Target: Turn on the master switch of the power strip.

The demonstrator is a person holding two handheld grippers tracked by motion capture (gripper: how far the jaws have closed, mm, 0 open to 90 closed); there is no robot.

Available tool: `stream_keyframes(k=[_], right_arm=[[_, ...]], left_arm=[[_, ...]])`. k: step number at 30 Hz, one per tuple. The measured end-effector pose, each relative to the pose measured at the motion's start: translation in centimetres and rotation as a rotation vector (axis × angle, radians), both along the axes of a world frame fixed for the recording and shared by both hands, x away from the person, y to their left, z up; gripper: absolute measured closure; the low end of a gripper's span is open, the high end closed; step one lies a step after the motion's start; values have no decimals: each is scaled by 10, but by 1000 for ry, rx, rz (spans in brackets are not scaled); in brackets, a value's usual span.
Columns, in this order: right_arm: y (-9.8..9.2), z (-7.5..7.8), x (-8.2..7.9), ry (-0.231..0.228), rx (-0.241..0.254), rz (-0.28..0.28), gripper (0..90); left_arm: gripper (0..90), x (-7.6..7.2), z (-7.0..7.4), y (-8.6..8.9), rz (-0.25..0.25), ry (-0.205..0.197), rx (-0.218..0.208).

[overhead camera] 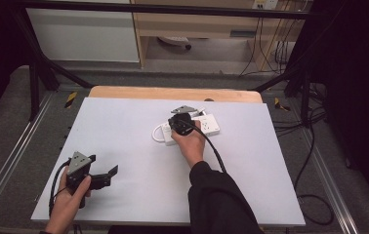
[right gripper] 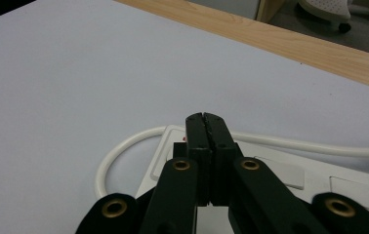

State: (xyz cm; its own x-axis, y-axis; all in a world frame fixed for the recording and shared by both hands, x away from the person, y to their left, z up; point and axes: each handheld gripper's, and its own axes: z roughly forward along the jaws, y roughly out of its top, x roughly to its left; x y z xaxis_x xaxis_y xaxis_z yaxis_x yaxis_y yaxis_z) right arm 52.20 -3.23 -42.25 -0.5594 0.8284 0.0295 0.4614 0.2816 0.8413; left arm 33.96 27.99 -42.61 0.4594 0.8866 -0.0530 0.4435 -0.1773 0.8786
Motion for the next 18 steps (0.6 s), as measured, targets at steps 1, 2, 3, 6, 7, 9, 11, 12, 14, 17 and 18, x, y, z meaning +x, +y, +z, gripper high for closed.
stream_keyframes(k=[1,2,3,6,7,9,11,12,14,17,18], right_arm=[[-1,0,0,1,1,0,900],[-1,1,0,0,2,0,900],[-2,1,0,0,3,0,900],[-4,4,-1,-1,6,-2,900],[-5,4,-1,-2,8,-3,900],[-7,6,-1,-5,8,-4,900],[-9,8,-1,-6,10,-5,900],[-10,9,-1,-8,11,-6,900],[-12,11,-1,-9,17,-8,900],[-16,13,-2,-8,22,-12,900],[-18,14,-2,-9,22,-13,900]], left_arm=[[65,0,0,0,0,-1,1],[65,0,0,0,1,-1,-1],[65,0,0,0,2,-2,1],[65,0,0,0,3,-3,0],[65,0,0,0,2,-3,0],[65,0,0,0,4,-3,1],[65,0,0,1,4,-3,0],[65,0,0,1,4,-4,0],[65,0,0,1,5,-3,1],[65,0,0,1,5,-3,1],[65,0,0,1,5,-3,1]])
